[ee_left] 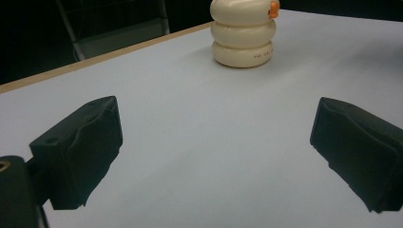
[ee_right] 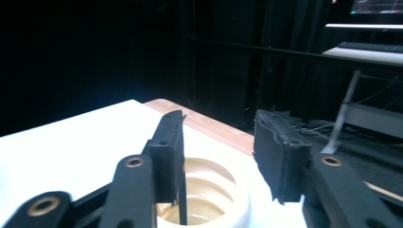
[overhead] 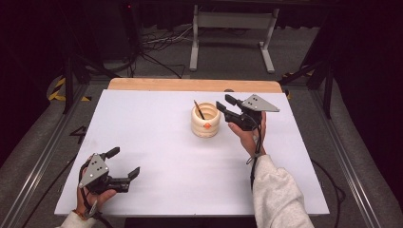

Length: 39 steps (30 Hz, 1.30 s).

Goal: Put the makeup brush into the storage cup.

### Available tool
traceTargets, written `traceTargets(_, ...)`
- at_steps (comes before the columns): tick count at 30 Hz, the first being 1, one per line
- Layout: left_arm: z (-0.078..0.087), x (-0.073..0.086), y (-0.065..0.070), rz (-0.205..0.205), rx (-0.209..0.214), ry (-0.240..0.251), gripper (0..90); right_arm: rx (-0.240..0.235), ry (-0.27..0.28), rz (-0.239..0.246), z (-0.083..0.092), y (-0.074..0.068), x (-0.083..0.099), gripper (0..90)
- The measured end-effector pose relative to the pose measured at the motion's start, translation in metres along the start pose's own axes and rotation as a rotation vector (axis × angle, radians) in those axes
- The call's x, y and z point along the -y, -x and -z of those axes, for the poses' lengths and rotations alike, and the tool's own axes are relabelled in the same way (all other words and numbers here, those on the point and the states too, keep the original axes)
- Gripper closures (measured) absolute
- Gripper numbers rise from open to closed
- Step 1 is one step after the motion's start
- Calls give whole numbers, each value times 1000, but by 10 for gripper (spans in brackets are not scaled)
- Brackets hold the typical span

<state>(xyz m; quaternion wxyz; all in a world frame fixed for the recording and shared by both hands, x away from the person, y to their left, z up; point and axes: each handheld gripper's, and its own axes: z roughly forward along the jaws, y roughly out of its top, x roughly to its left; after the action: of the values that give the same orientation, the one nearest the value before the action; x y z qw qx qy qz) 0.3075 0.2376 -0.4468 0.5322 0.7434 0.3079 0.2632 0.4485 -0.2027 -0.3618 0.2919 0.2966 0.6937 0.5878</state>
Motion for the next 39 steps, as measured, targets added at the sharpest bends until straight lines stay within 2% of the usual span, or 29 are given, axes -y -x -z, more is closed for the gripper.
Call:
traceTargets(2, -1, 0, 0, 1, 3, -3, 43, -6, 5, -10, 4, 2, -1, 507)
traceTargets(6, -1, 0, 0, -6, 2, -6, 42, 7, 2, 2, 10, 3, -2, 484)
traceTargets(12, -1, 0, 0, -3, 2, -4, 41, 32, 2, 48, 20, 2, -5, 425)
traceTargets(20, -1, 0, 0, -8, 3, -3, 41, 100, -11, 67, 27, -1, -8, 233)
traceTargets(23, -1, 0, 1, -7, 3, -3, 41, 109, -15, 82, 29, -2, -9, 206)
traceTargets(24, -1, 0, 1, -9, 3, -4, 41, 126, -18, 87, 30, -3, -9, 177)
traceTargets(28, -1, 0, 1, -10, 4, -3, 40, 144, -31, 97, 32, -4, -10, 141)
traceTargets(30, -1, 0, 1, -11, 4, -3, 39, 131, -42, 96, 33, -4, -10, 137)
traceTargets(32, -1, 0, 1, -11, -1, -1, 38, 138, -48, 104, 34, -5, -9, 121)
traceTargets(39, -2, 0, 2, -11, 2, -3, 38, 161, -49, 130, 41, -6, -8, 89)
